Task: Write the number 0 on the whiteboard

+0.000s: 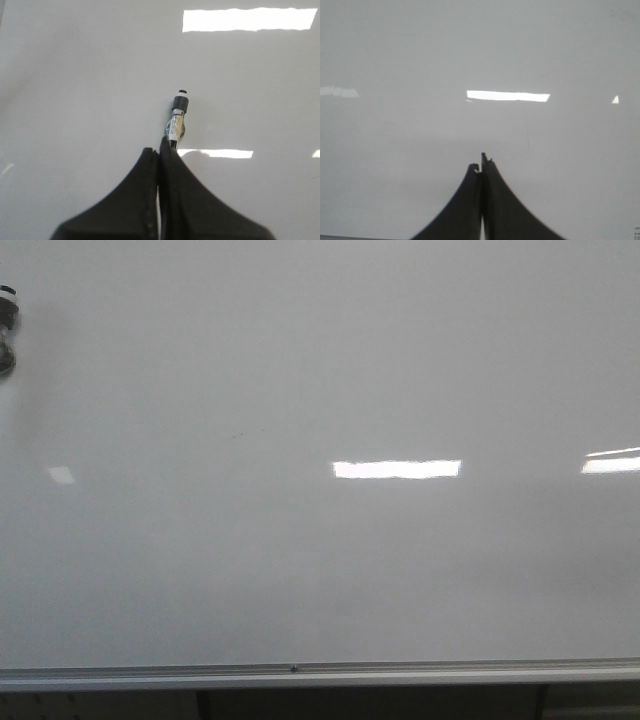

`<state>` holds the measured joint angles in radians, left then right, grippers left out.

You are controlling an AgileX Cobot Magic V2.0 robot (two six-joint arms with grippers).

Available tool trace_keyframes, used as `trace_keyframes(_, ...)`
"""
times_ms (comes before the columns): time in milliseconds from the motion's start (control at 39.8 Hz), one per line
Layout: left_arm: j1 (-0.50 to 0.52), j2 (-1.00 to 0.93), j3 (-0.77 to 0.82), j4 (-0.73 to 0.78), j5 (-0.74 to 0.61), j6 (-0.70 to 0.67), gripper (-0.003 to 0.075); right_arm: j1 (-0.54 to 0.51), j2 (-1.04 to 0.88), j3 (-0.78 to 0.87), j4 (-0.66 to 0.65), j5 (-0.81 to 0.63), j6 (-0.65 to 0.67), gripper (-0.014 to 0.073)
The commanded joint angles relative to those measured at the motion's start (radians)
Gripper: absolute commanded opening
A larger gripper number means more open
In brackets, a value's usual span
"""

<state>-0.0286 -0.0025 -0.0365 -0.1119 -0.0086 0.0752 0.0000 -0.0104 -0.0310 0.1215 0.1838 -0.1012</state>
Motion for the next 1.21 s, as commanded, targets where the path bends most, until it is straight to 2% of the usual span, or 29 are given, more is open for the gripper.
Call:
trace_keyframes(0,-0.003,0.004,-0.125,0.039,-0.023,-0.01,-0.0019,0.0,-0.011,-0.125,-0.009,-0.023,0.0,-0.0067)
trace_keyframes(100,-0.003,0.072,-0.239,0.088,0.104,-0.01,-0.0019,0.0,0.029,-0.235,-0.009,0.035,0.0,-0.0067)
trace_keyframes(201,-0.003,0.177,-0.33,0.1,0.172,-0.01,-0.0019,0.0,0.12,-0.339,-0.008,0.102,0.0,-0.0058)
trace_keyframes(402,-0.003,0.365,-0.428,0.105,0.192,-0.004,-0.002,0.0,0.311,-0.465,0.002,0.138,0.0,-0.0058)
trace_keyframes(552,-0.003,0.41,-0.439,0.105,0.184,-0.004,-0.0018,0.0,0.359,-0.484,0.002,0.127,0.0,-0.0053)
trace_keyframes(653,-0.003,0.411,-0.439,0.103,0.194,-0.004,0.0002,0.0,0.359,-0.484,0.002,0.128,0.0,-0.0001)
trace_keyframes(753,-0.003,0.411,-0.439,0.103,0.194,-0.004,0.0124,0.0,0.359,-0.484,0.002,0.128,0.0,0.0163)
trace_keyframes(904,-0.003,0.411,-0.439,0.103,0.194,-0.004,0.0463,0.0,0.359,-0.484,0.002,0.128,0.0,0.0437)
trace_keyframes(929,-0.003,0.411,-0.439,0.103,0.194,-0.004,0.0527,0.0,0.359,-0.484,0.002,0.128,0.0,0.0464)
trace_keyframes(1004,-0.003,0.411,-0.439,0.103,0.19,-0.004,0.0634,0.0,0.359,-0.484,0.002,0.128,0.0,0.0512)
trace_keyframes(1054,-0.003,0.411,-0.439,0.101,0.186,-0.004,0.0657,0.0,0.359,-0.484,0.002,0.128,0.0,0.0509)
trace_keyframes(1180,-0.003,0.427,-0.441,0.1,0.196,-0.001,0.065,0.0,0.359,-0.484,0.002,0.128,0.0,0.0507)
